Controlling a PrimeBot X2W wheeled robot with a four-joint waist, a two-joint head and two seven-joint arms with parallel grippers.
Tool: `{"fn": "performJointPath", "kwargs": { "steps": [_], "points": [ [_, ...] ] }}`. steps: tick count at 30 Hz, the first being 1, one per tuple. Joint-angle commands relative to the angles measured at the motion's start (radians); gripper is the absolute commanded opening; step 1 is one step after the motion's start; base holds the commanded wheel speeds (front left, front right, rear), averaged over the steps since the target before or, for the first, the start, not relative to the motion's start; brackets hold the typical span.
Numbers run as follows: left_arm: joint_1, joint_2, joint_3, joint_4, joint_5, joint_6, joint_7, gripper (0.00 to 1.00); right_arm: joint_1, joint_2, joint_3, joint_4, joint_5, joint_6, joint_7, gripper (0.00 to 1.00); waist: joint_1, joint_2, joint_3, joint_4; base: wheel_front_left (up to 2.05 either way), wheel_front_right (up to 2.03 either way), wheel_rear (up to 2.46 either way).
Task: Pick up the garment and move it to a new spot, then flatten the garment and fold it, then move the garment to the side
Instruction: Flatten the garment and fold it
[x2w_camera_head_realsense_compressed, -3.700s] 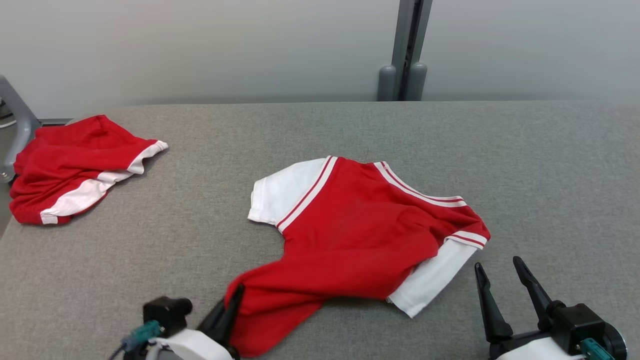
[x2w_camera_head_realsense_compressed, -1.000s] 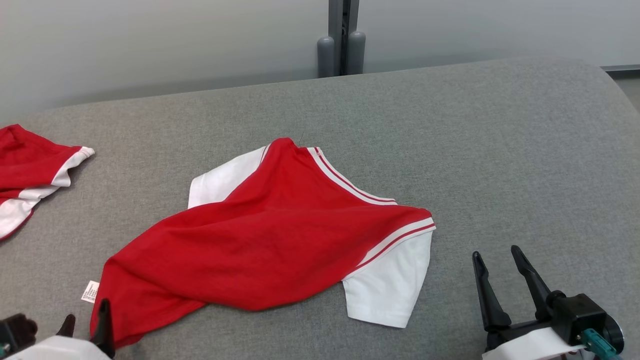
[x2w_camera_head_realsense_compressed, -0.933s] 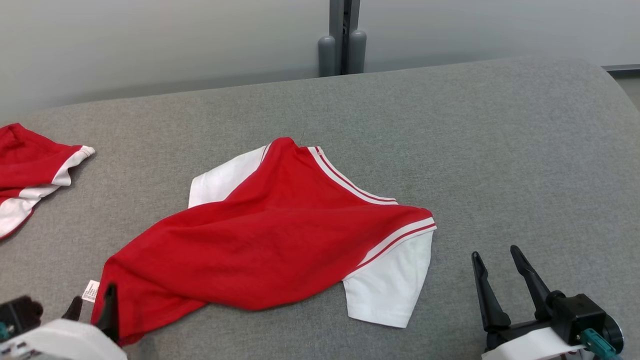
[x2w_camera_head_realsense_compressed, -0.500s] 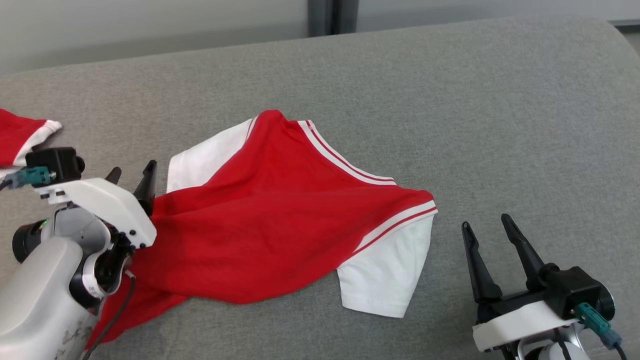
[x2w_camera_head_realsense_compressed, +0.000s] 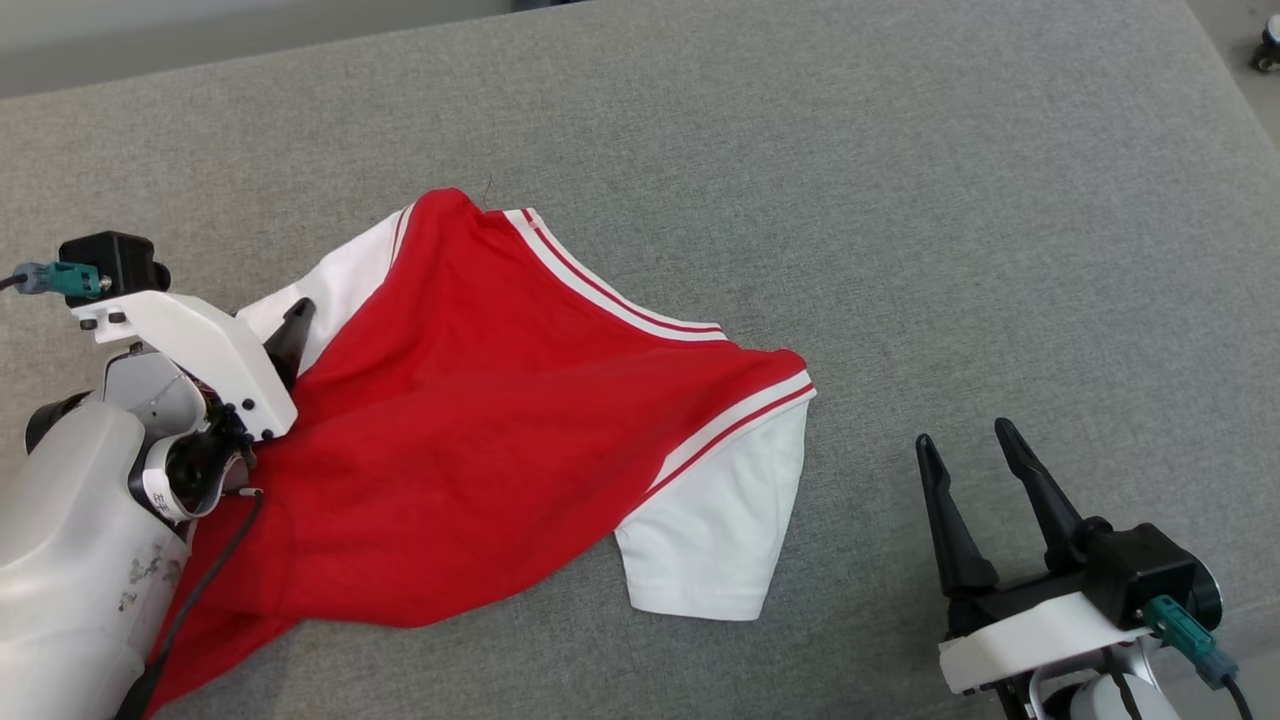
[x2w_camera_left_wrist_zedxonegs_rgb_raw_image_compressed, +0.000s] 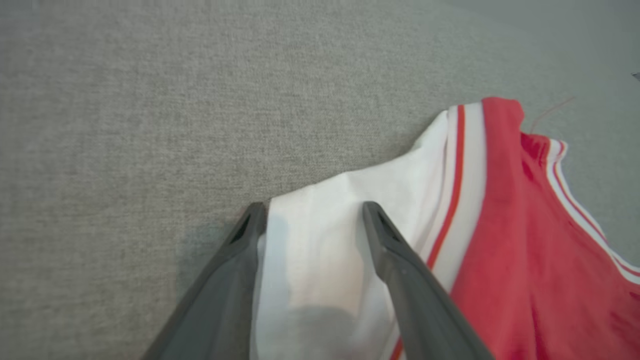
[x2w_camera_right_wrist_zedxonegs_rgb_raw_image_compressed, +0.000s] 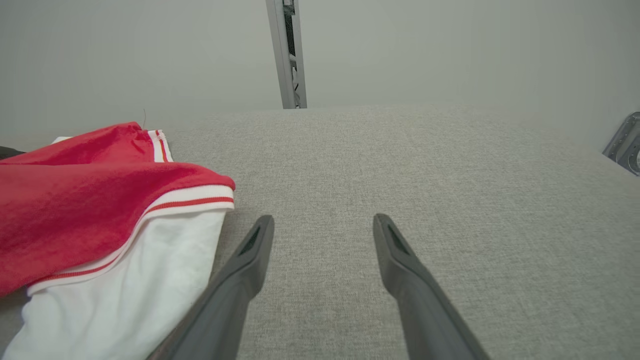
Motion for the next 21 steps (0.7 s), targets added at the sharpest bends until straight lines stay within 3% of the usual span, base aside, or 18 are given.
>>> {"fn": "performJointPath", "kwargs": {
  "steps": [1, 2, 4, 10, 21],
  "points": [
    [0.003, -0.019, -0.013, 0.025, -0.006, -0.022, 0.021, 0.71, -0.014, -0.005, -0.002, -0.002, 0.004, 0.000, -0.005, 1.00, 0.0000, 0.0000, -0.001, -0.001, 0.00, 0.00, 0.00],
    [0.003, -0.031, -0.020, 0.033, -0.016, -0.048, 0.035, 0.00, -0.015, -0.005, -0.003, -0.001, 0.004, 0.000, -0.005, 1.00, 0.0000, 0.0000, -0.003, 0.000, 0.00, 0.00, 0.00],
    [-0.005, -0.052, -0.028, 0.040, -0.029, -0.090, 0.044, 0.00, -0.013, -0.005, -0.006, 0.002, 0.002, 0.000, -0.005, 1.00, 0.0000, 0.0000, -0.010, 0.004, 0.00, 0.00, 0.00],
    [-0.071, -0.076, 0.015, 0.053, -0.011, -0.096, -0.102, 0.00, 0.002, -0.005, -0.010, 0.004, -0.009, 0.000, -0.005, 1.00, 0.0000, 0.0000, -0.043, 0.032, 0.00, 0.00, 0.00],
    [-0.166, -0.037, 0.078, 0.127, 0.107, 0.020, -0.463, 0.00, 0.019, -0.005, 0.013, 0.010, -0.005, 0.000, -0.005, 1.00, 0.0000, 0.0000, -0.114, 0.033, 0.00, 0.00, 0.00]
  ]
}}
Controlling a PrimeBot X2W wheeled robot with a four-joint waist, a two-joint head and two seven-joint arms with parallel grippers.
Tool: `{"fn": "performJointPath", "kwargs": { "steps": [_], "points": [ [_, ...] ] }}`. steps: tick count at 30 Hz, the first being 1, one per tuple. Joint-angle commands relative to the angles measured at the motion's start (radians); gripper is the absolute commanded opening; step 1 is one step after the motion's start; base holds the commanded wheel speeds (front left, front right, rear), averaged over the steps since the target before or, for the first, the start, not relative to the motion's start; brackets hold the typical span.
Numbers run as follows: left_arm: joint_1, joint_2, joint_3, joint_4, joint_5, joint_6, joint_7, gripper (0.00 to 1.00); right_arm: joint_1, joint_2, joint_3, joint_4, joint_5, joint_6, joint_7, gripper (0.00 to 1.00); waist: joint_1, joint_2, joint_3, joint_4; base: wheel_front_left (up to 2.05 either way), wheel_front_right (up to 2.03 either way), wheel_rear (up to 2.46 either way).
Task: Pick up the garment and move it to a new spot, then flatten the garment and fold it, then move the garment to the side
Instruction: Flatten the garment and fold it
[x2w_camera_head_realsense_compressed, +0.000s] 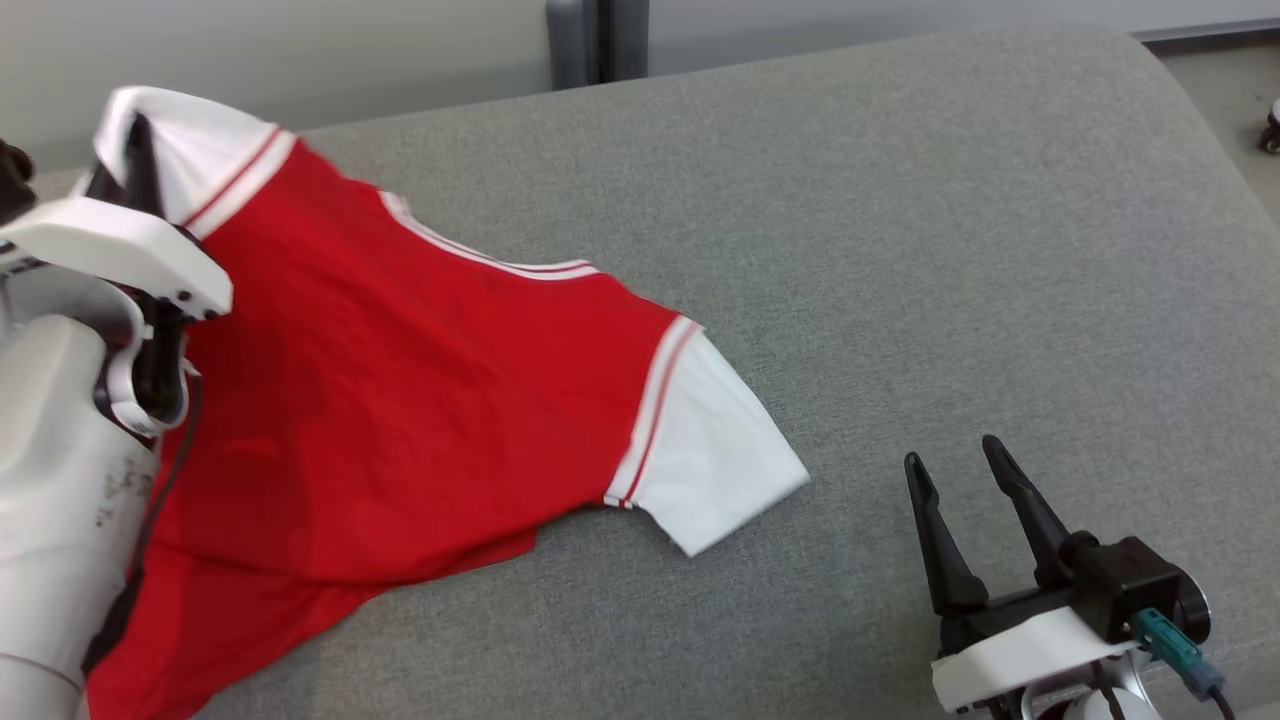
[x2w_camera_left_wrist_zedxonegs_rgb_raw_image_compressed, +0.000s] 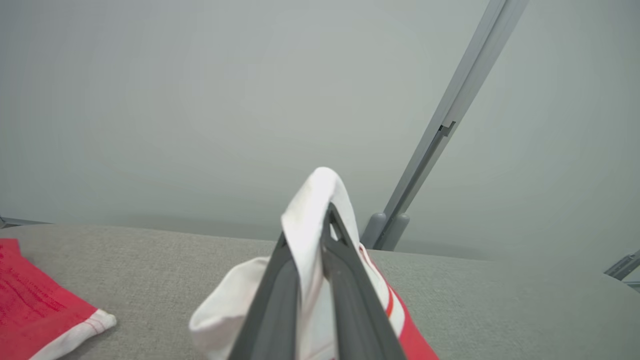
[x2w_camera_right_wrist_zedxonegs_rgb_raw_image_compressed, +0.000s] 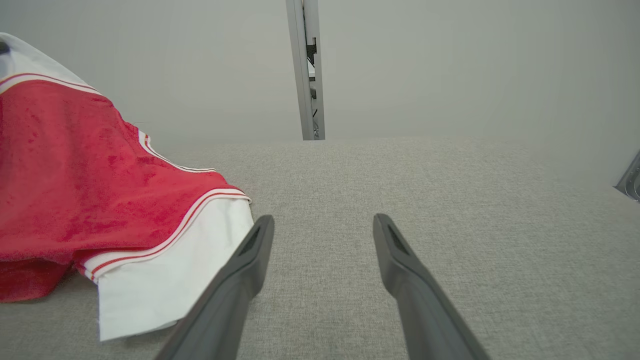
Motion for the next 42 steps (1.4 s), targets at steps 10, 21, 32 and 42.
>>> {"fn": "performJointPath", "kwargs": {
  "steps": [10, 21, 32, 42],
  "points": [
    [-0.054, -0.015, 0.017, -0.094, 0.121, 0.015, -0.092, 0.00, 0.042, -0.006, -0.021, 0.005, -0.026, 0.000, -0.005, 1.00, 0.0000, 0.0000, -0.077, -0.005, 0.00, 0.00, 0.00],
    [0.161, -0.232, -0.202, -0.295, 0.173, 0.023, -0.015, 0.00, 0.056, -0.006, -0.010, 0.006, -0.008, 0.000, -0.005, 1.00, 0.0000, 0.0000, -0.107, -0.050, 0.00, 0.00, 0.00],
    [0.322, -0.324, -0.484, -0.291, 0.212, 0.016, 0.048, 0.00, 0.043, -0.006, -0.016, 0.008, 0.026, 0.000, -0.005, 1.00, 0.0000, 0.0000, -0.069, -0.133, 0.00, 0.00, 0.00],
    [0.387, -0.325, -0.679, -0.332, 0.032, -0.083, 0.052, 1.00, 0.039, -0.006, -0.016, 0.022, 0.059, 0.000, -0.005, 1.00, 0.0000, 0.0000, -0.034, -0.163, 0.00, 0.00, 0.00]
  ]
}}
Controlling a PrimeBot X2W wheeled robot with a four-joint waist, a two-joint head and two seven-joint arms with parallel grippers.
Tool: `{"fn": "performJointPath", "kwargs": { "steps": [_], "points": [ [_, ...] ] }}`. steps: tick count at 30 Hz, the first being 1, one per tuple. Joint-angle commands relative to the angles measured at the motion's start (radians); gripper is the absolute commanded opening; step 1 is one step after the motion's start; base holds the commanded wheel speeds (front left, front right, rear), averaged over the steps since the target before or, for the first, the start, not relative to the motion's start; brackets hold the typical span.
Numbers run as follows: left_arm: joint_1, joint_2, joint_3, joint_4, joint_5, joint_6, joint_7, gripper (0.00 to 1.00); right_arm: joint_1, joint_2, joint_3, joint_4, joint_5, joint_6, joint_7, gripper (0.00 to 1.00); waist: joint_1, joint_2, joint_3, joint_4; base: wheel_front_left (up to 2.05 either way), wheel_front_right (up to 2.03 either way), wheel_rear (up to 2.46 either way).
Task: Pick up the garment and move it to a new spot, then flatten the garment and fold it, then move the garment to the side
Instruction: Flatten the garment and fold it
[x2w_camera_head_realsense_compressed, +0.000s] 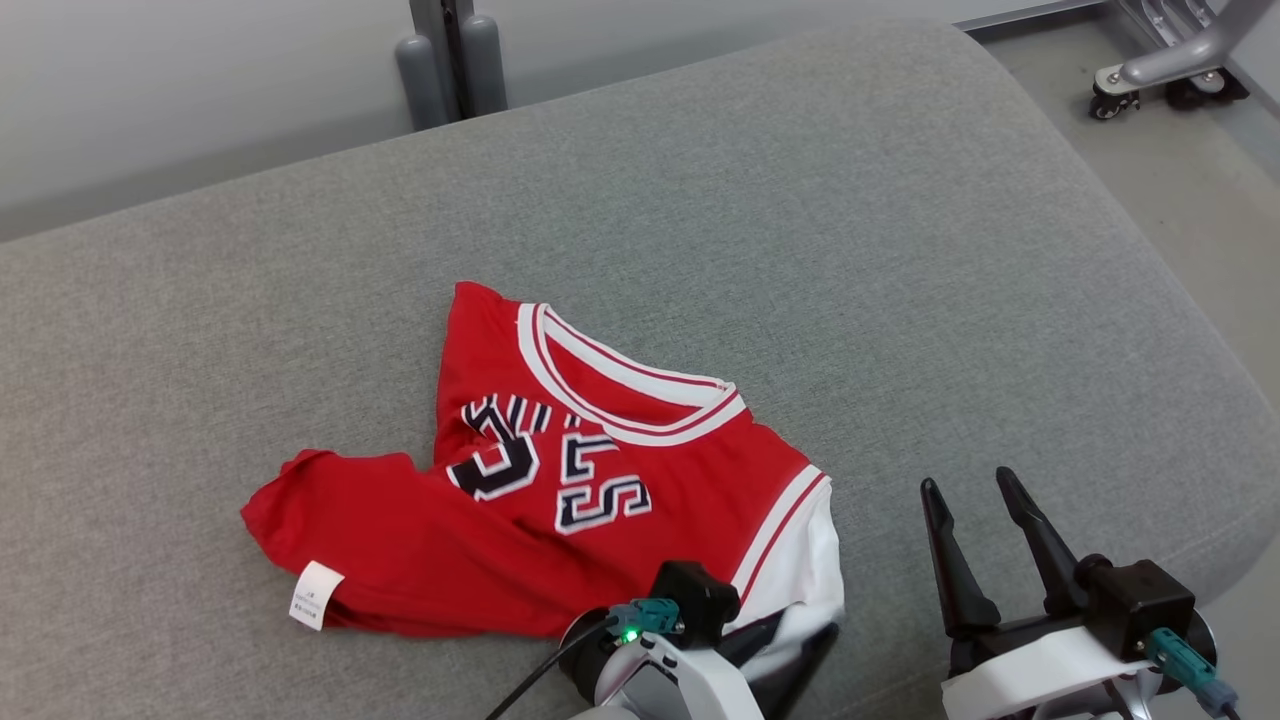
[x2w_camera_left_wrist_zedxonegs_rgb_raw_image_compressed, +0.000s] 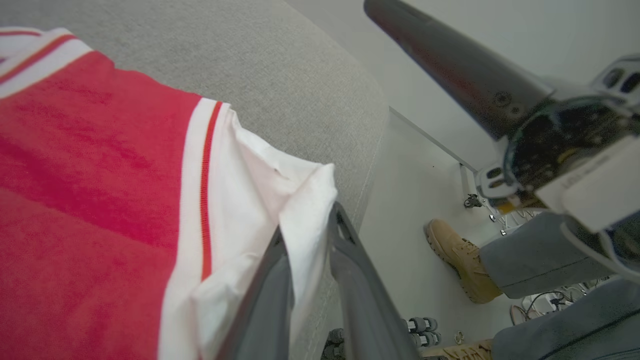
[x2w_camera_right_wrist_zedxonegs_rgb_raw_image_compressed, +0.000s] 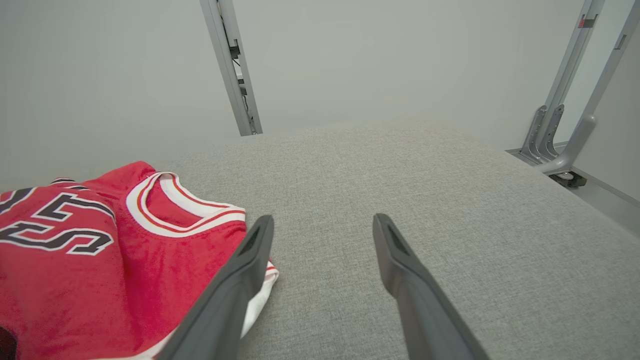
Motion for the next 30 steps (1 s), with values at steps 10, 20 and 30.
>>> {"fn": "performJointPath", "kwargs": {
  "steps": [10, 20, 30],
  "points": [
    [-0.049, 0.026, 0.065, -0.061, -0.126, 0.017, -0.060, 1.00, 0.012, -0.006, -0.036, -0.002, 0.001, 0.000, -0.005, 1.00, 0.0000, 0.0000, -0.020, 0.054, 0.00, 0.00, 0.00],
    [0.008, 0.372, 0.297, -0.121, -0.162, 0.264, -0.048, 1.00, 0.034, -0.005, -0.045, -0.014, -0.013, 0.000, -0.005, 1.00, 0.0000, 0.0000, -0.053, 0.112, 0.00, 0.00, 0.00],
    [-0.023, 0.456, 0.337, -0.074, -0.261, 0.218, 0.102, 1.00, 0.016, -0.006, -0.030, -0.017, -0.009, 0.000, -0.005, 1.00, 0.0000, 0.0000, -0.034, 0.117, 0.00, 0.00, 0.00]
  ]
}}
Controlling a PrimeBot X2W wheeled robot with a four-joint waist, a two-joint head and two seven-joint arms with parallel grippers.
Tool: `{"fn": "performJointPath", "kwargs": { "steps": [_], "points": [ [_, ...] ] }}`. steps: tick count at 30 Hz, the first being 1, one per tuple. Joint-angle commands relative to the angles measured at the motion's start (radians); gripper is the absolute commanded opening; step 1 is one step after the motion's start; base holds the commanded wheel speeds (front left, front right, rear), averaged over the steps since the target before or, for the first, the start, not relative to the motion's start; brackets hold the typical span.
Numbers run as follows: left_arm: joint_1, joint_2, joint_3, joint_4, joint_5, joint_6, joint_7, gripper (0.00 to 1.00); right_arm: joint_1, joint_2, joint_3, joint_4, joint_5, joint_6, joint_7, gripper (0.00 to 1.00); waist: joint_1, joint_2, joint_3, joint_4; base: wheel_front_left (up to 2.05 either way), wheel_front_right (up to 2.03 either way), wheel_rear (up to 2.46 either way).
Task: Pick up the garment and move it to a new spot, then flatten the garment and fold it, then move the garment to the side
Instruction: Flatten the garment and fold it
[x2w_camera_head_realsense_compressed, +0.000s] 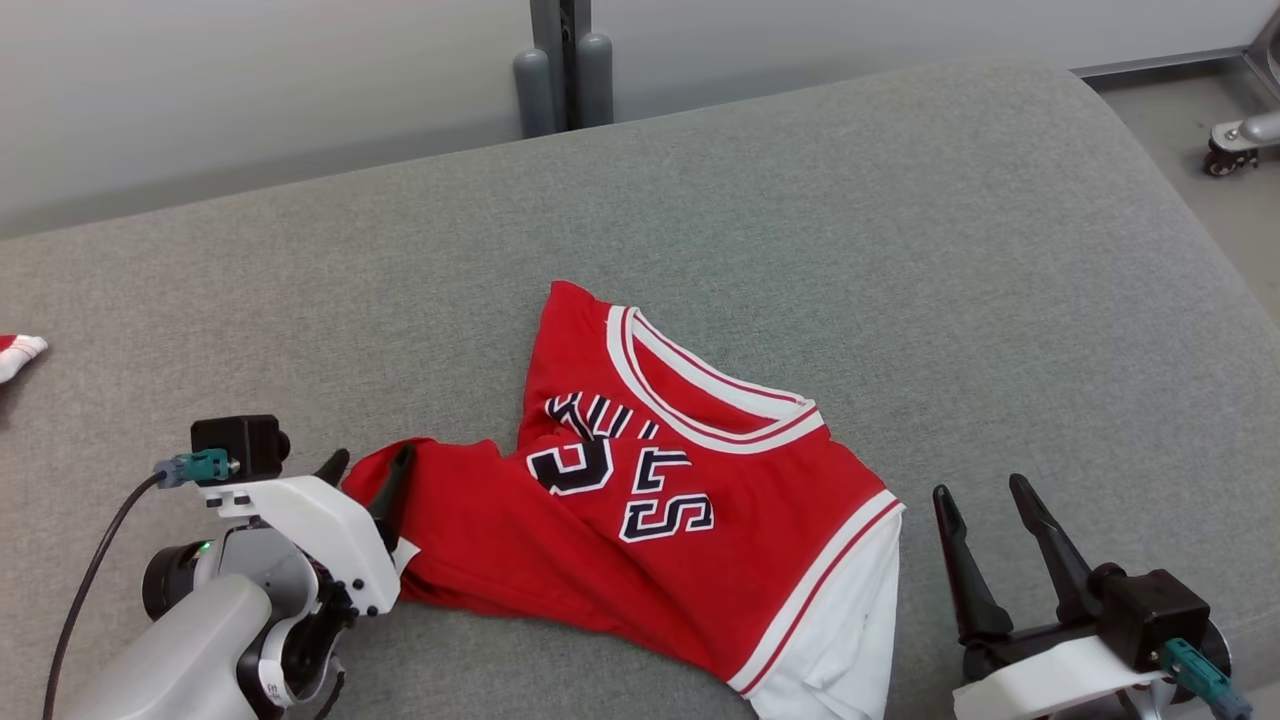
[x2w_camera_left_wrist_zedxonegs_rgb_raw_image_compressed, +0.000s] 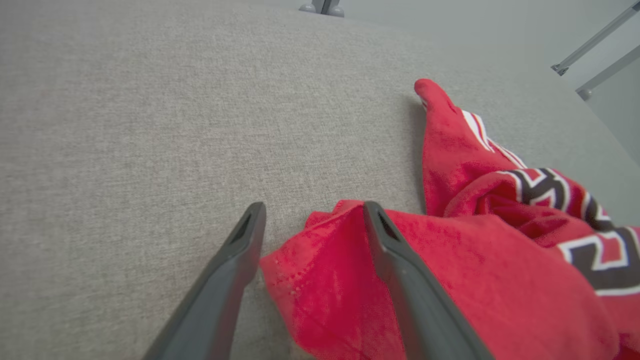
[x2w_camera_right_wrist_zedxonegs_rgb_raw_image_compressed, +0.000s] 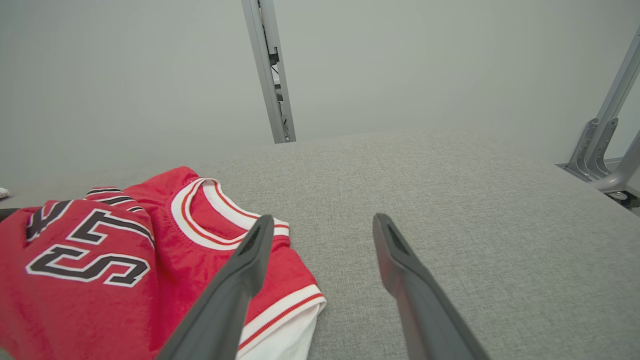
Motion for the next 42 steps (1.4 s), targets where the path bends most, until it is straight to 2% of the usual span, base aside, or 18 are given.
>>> {"fn": "performJointPath", "kwargs": {
  "steps": [1, 6, 7, 11, 16, 19, 23, 27, 29, 30, 31, 32, 35, 39, 42],
  "points": [
    [-0.009, 0.011, -0.004, 0.012, -0.007, -0.011, 0.021, 1.00, -0.007, -0.006, -0.003, 0.001, 0.004, 0.000, -0.005, 1.00, 0.0000, 0.0000, 0.004, -0.006, 0.00, 0.00, 0.00],
    [0.005, 0.008, -0.002, 0.031, -0.038, -0.026, 0.053, 1.00, -0.004, -0.006, -0.005, 0.003, 0.005, 0.000, -0.005, 1.00, 0.0000, 0.0000, 0.008, -0.014, 0.00, 0.00, 0.00],
    [0.007, 0.013, -0.001, 0.042, -0.037, -0.036, 0.056, 0.00, -0.003, -0.006, -0.007, 0.005, 0.004, 0.000, -0.005, 1.00, 0.0000, 0.0000, 0.007, -0.015, 0.00, 0.00, 0.00],
    [0.003, 0.016, 0.002, 0.031, -0.030, -0.056, 0.033, 0.00, 0.007, -0.006, -0.019, 0.006, -0.001, 0.000, -0.005, 1.00, 0.0000, 0.0000, -0.003, -0.004, 0.00, 0.00, 0.00],
    [0.055, 0.048, 0.036, -0.069, -0.026, -0.027, -0.049, 0.00, 0.035, -0.006, -0.036, 0.003, -0.009, 0.000, -0.005, 1.00, 0.0000, 0.0000, -0.031, 0.040, 0.00, 0.00, 0.00],
    [0.145, 0.085, 0.065, -0.184, -0.045, 0.012, -0.104, 0.00, 0.049, -0.005, -0.037, 0.000, -0.015, 0.000, -0.005, 1.00, 0.0000, 0.0000, -0.047, 0.073, 0.00, 0.00, 0.00],
    [0.353, 0.119, 0.131, -0.323, -0.113, 0.105, -0.191, 0.00, 0.060, -0.006, -0.050, -0.007, -0.023, 0.000, -0.005, 1.00, 0.0000, 0.0000, -0.058, 0.115, 0.00, 0.00, 0.00],
    [0.505, 0.095, 0.154, -0.384, -0.147, 0.119, -0.224, 0.00, 0.067, -0.006, -0.057, -0.010, -0.034, 0.000, -0.005, 1.00, 0.0000, 0.0000, -0.050, 0.165, 0.00, 0.00, 0.00],
    [0.538, 0.052, 0.154, -0.364, -0.149, 0.106, -0.232, 0.00, 0.066, -0.006, -0.052, -0.007, -0.039, 0.000, -0.005, 1.00, 0.0000, 0.0000, -0.048, 0.187, 0.00, 0.00, 0.00],
    [0.547, 0.032, 0.158, -0.339, -0.140, 0.100, -0.235, 0.40, 0.065, -0.006, -0.051, -0.004, -0.043, 0.000, -0.005, 1.00, 0.0000, 0.0000, -0.048, 0.195, 0.00, 0.00, 0.00],
    [0.558, 0.008, 0.161, -0.313, -0.142, 0.093, -0.235, 0.95, 0.062, -0.006, -0.049, -0.002, -0.046, 0.000, -0.005, 1.00, 0.0000, 0.0000, -0.049, 0.201, 0.00, 0.00, 0.00],
    [0.562, -0.006, 0.161, -0.287, -0.125, 0.086, -0.238, 1.00, 0.059, -0.006, -0.047, -0.001, -0.046, 0.000, -0.005, 1.00, 0.0000, 0.0000, -0.052, 0.204, 0.00, 0.00, 0.00],
    [0.566, -0.052, 0.235, -0.248, -0.062, 0.061, -0.242, 1.00, 0.056, -0.007, -0.055, -0.010, -0.053, 0.000, -0.005, 1.00, 0.0000, 0.0000, -0.060, 0.212, 0.00, 0.00, 0.00],
    [0.640, -0.115, 0.424, -0.300, 0.145, 0.041, -0.239, 1.00, 0.065, -0.006, -0.084, -0.046, -0.063, 0.000, -0.005, 1.00, 0.0000, 0.0000, -0.081, 0.209, 0.00, 0.00, 0.00],
    [0.679, -0.134, 0.528, -0.373, 0.300, 0.021, -0.241, 1.00, 0.071, -0.006, -0.116, -0.085, -0.072, 0.000, -0.005, 1.00, 0.0000, 0.0000, -0.104, 0.198, 0.00, 0.00, 0.00]
  ]
}}
